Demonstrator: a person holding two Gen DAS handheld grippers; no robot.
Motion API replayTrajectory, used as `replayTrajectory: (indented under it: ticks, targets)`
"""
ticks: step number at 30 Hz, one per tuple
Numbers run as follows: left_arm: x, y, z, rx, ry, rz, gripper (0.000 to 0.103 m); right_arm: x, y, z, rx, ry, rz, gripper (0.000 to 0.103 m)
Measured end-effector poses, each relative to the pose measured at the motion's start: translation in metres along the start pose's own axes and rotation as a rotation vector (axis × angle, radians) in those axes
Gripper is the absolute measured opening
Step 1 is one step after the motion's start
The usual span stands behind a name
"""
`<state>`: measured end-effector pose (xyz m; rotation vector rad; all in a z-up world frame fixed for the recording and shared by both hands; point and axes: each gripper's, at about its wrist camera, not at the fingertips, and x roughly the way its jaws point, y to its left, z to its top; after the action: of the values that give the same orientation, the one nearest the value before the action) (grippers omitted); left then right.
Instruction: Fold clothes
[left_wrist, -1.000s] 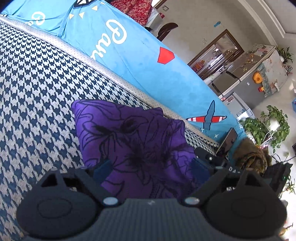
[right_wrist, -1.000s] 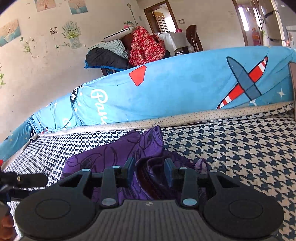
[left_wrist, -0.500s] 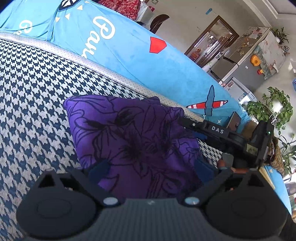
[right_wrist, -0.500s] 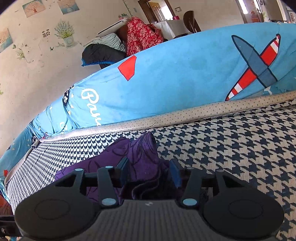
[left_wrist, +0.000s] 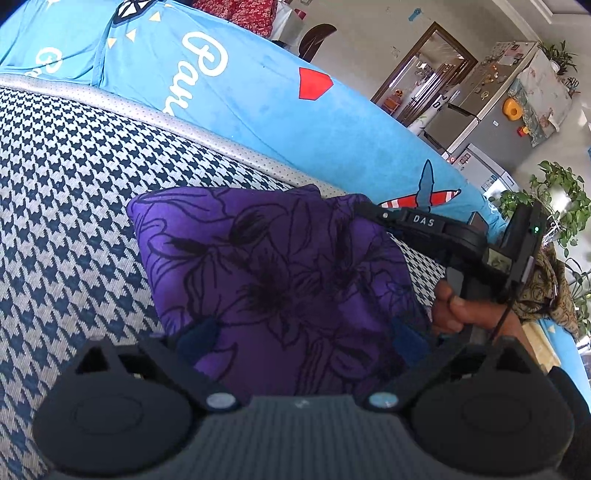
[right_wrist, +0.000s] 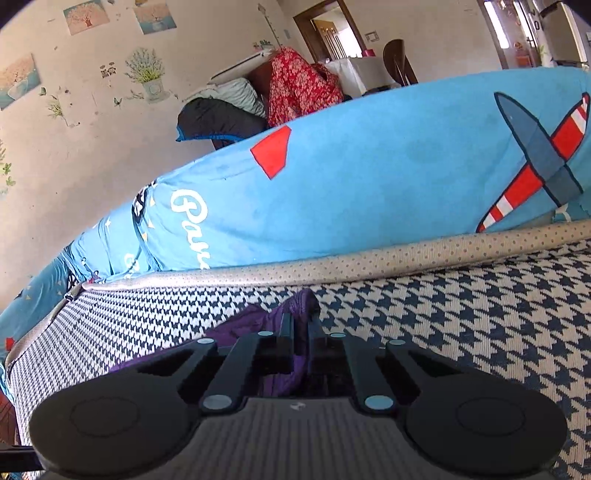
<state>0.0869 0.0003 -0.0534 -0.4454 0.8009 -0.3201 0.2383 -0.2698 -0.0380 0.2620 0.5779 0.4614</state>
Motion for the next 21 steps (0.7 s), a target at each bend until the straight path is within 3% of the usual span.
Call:
replayTrajectory:
  ticks: [7,10,14,16,18,21]
  targets:
    - [0.003,-0.014,-0.011,0.079,-0.016,0.060,0.103,0.004,0.011,0.011,-0.031,-0.070,-0.010,0.004]
    - [0.008,-0.020,-0.015,0.107,-0.009,0.100,0.103,0.019,0.008,0.006,-0.024,-0.007,-0.112,0.005]
    - [0.009,-0.023,-0.017,0.122,-0.001,0.124,0.103,0.019,-0.003,0.005,0.039,0.017,-0.171,0.019]
    - [0.007,-0.020,-0.016,0.096,-0.009,0.113,0.103,0.009,-0.004,0.010,0.041,-0.009,-0.186,0.020]
    - [0.004,-0.017,-0.014,0.064,-0.021,0.096,0.103,-0.004,0.000,0.017,0.028,-0.051,-0.166,0.020]
    - [0.001,-0.013,-0.014,0.039,-0.031,0.092,0.103,-0.012,0.013,0.022,-0.003,-0.042,-0.049,0.020]
